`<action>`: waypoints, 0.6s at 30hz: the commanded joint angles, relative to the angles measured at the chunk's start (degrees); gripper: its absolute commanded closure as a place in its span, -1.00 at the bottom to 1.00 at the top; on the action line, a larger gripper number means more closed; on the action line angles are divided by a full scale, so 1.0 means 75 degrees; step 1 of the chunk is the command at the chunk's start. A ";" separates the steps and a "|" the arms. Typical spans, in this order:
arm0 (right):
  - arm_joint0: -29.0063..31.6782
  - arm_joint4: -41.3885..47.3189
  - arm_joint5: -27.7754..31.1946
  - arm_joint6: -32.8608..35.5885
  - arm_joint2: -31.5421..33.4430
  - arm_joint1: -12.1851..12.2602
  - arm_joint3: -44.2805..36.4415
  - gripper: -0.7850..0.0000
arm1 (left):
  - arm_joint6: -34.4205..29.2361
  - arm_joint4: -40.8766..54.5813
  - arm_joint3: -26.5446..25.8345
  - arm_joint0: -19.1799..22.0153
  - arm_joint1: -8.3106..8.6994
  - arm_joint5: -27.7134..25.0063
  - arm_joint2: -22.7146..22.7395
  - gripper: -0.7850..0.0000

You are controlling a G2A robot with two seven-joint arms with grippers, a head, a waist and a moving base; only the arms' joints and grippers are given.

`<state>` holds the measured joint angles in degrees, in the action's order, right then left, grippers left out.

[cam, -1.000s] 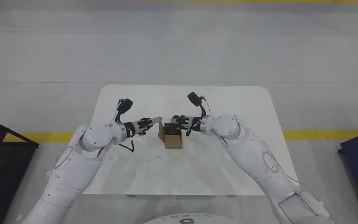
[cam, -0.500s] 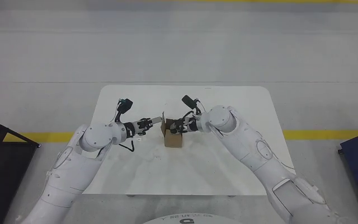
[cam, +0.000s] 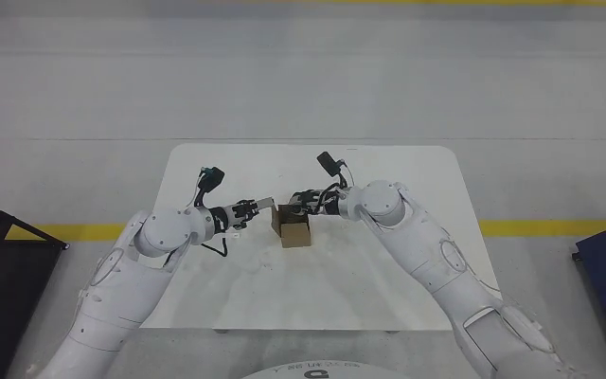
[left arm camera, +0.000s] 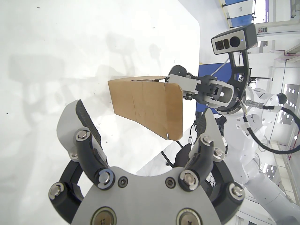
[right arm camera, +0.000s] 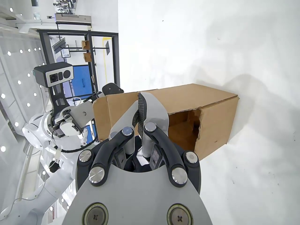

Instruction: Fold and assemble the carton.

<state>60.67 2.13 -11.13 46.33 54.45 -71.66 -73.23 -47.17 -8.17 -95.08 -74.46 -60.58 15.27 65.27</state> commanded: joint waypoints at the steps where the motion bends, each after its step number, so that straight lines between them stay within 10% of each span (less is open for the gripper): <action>1: -0.0079 0.0078 -0.0078 0.0036 -0.0021 -0.0019 0.0103 1.00 | 0.0003 -0.0019 -0.0018 0.0007 -0.0001 0.0027 -0.0014 -1.00; 18: -0.0573 0.0005 -0.0834 0.0674 -0.0510 -0.0146 0.0596 1.00 | 0.0010 -0.0156 -0.0179 0.0026 0.0003 0.0231 -0.0061 -1.00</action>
<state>56.45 2.26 -16.91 51.28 50.75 -72.73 -68.76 -47.04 -9.26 -96.32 -74.25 -60.56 16.91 64.84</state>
